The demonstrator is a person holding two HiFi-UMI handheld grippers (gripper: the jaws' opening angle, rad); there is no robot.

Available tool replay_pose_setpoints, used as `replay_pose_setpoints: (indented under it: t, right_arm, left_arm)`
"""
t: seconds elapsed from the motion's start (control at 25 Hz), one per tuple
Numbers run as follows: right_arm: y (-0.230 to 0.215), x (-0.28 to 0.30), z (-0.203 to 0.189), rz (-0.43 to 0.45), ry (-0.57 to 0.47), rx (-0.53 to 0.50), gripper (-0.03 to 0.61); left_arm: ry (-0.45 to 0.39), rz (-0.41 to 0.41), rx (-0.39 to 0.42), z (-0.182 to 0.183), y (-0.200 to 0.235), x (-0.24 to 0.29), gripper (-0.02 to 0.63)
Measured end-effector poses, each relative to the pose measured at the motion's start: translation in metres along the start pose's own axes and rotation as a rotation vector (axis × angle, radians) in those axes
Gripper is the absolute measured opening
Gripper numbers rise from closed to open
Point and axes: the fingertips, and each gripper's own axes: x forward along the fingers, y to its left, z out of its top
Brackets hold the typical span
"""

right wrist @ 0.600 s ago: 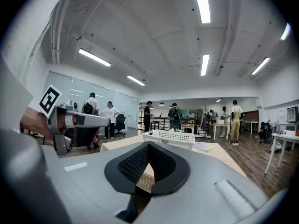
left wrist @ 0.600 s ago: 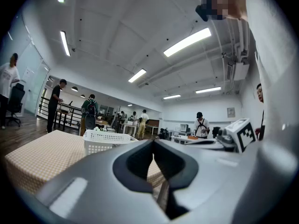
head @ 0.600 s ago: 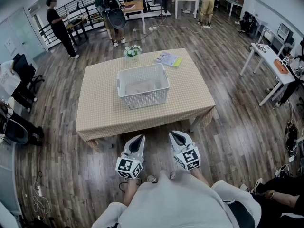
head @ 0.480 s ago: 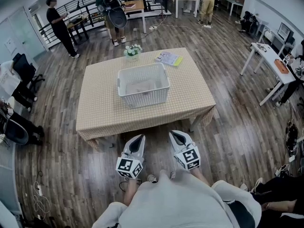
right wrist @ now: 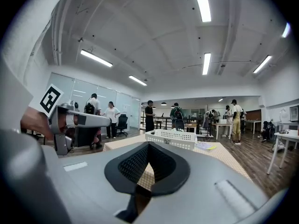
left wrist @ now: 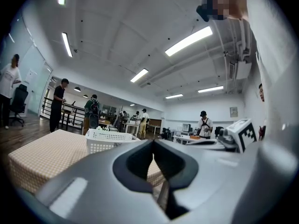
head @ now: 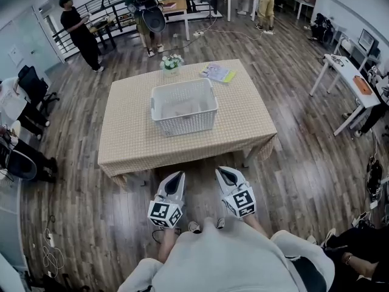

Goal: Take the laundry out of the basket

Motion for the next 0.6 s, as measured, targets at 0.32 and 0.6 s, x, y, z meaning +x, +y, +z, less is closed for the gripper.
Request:
replay_pose_setpoints:
  t: [0.32,0.6]
  right_arm:
    - [-0.016,-0.016,-0.003,0.014,-0.035,0.031,-0.002]
    - [-0.031,-0.038,-0.006,0.069,-0.065,0.048,0.000]
  left_arm:
    - [0.009,0.009,0.003,-0.005,-0.021,0.009,0.011]
    - [0.004,0.037,0.012,-0.009,-0.048,0.018,0.011]
